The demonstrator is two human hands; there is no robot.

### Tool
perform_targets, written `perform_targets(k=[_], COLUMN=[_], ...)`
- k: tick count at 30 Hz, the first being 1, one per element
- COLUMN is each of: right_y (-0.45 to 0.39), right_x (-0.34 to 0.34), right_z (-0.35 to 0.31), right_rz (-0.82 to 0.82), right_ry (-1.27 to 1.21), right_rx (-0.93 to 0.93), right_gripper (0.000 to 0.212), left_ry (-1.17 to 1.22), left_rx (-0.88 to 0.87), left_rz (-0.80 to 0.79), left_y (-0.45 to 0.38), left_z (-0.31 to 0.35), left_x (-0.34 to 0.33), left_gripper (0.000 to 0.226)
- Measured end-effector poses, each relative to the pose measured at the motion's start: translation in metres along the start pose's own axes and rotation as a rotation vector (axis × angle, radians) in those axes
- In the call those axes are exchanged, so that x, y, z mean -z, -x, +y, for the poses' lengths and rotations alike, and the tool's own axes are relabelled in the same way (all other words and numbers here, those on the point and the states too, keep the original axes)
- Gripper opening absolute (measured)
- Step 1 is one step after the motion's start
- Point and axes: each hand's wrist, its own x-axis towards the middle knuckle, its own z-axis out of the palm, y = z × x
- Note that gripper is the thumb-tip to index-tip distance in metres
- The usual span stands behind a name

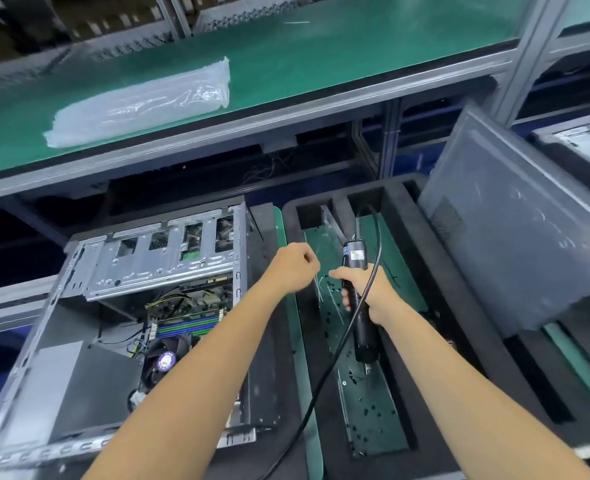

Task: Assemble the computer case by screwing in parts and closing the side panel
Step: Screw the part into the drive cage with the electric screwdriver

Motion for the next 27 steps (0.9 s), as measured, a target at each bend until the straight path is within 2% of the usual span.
perform_targets(k=[3,7,9,12,14,16,19,22,25,27], right_y=[-0.009,-0.019,-0.023,-0.027,-0.03,-0.034,-0.041,-0.044,-0.042,-0.041], right_x=[0.0,0.0,0.001,-0.001,-0.003,-0.005,-0.01,-0.014,-0.016,-0.016], right_z=[0.008,0.016,0.024,0.037,0.042,0.044,0.049,0.064,0.08,0.088], right_rz=[0.013,0.037,0.052,0.02,0.014,0.025,0.046,0.033,0.03,0.027], right_ry=[0.053,0.073,0.105,0.159,0.208,0.252,0.301,0.379,0.458,0.496], right_rx=[-0.023,-0.039,-0.06,-0.111,-0.125,-0.12,-0.131,-0.176,-0.242,-0.309], right_gripper=[0.028,0.027,0.027,0.014,0.014,0.019,0.034,0.047,0.054,0.064], left_ry=[-0.089,-0.239,-0.333,-0.369,-0.347,-0.285,-0.07,0.092,0.061,0.0], left_rx=[0.029,0.048,0.071,0.129,0.156,0.179,0.266,0.289,0.299,0.298], left_rz=[-0.071,-0.247,-0.268,-0.202,-0.179,-0.15,-0.032,0.0,-0.034,0.066], left_y=[-0.006,-0.02,-0.027,-0.038,-0.044,-0.052,-0.061,-0.066,-0.068,-0.068], left_z=[0.008,0.019,0.021,0.021,0.02,0.016,0.006,0.001,-0.003,-0.008], left_x=[-0.01,-0.03,-0.04,-0.049,-0.053,-0.057,-0.064,-0.068,-0.069,-0.068], left_gripper=[0.019,0.02,0.017,0.014,0.013,0.016,0.028,0.024,0.024,0.026])
